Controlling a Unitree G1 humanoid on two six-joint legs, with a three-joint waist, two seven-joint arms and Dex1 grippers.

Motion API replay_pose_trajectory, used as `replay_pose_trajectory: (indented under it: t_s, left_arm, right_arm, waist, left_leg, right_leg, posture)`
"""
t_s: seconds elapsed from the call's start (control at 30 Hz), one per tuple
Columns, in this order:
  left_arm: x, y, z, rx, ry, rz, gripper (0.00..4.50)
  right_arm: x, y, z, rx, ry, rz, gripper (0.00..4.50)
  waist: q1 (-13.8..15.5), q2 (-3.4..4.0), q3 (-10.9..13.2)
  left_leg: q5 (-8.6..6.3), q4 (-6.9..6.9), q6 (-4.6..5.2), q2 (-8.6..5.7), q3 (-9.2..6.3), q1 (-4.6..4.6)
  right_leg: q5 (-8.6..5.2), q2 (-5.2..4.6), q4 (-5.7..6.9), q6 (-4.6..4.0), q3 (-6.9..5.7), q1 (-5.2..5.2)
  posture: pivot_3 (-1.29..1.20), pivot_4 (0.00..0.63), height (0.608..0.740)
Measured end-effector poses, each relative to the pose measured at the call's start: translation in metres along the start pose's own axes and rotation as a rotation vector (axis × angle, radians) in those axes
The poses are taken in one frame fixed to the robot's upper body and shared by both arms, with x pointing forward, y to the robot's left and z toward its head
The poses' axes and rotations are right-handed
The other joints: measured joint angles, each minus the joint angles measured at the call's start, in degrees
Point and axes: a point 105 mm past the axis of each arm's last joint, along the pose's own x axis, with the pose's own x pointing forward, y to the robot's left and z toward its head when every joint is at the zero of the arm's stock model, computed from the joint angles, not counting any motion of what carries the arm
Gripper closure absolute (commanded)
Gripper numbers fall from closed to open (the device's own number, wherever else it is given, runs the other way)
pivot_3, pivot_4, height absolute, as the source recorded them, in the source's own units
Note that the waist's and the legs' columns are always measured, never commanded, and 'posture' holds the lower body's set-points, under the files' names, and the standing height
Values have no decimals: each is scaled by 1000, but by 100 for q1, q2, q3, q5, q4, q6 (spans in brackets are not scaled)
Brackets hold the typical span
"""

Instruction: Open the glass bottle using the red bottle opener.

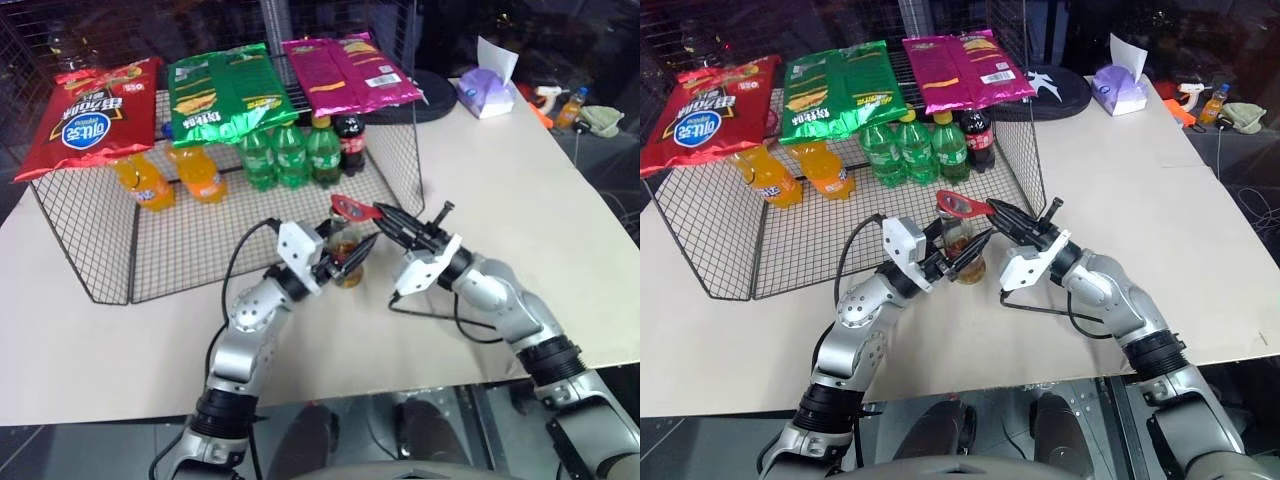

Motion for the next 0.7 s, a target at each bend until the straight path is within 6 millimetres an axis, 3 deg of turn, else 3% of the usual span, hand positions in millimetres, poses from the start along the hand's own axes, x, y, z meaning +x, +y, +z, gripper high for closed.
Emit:
replay_pose_trajectory:
  t_s: [0.33,0.5,0.7]
  left_arm:
    - [2,-1,1,5,-3,1,2098]
    - [2,-1,0,7,-2,0,2098]
    - [2,-1,0,7,-2,1,2098]
  right_arm:
    - [1,-27,-8,-232,-35,18,4500]
    - [6,-61,-6,-314,-40,-88,4500]
    - [7,-68,-2,-331,-49,-125,4500]
  waist:
    - [4,-1,1]
    - [1,-1,1]
    - [-4,-1,1]
  left_leg:
    - [0,0,0,0,0,-7]
    - [0,0,0,1,-1,-7]
    - [0,-3,0,1,0,-8]
  right_leg:
    - [0,-1,-2,0,-1,-2]
    - [0,0,-4,0,-1,-2]
    - [0,-1,-5,0,0,-3]
  posture:
    - [0,150,740]
    - [0,150,740]
    - [0,150,740]
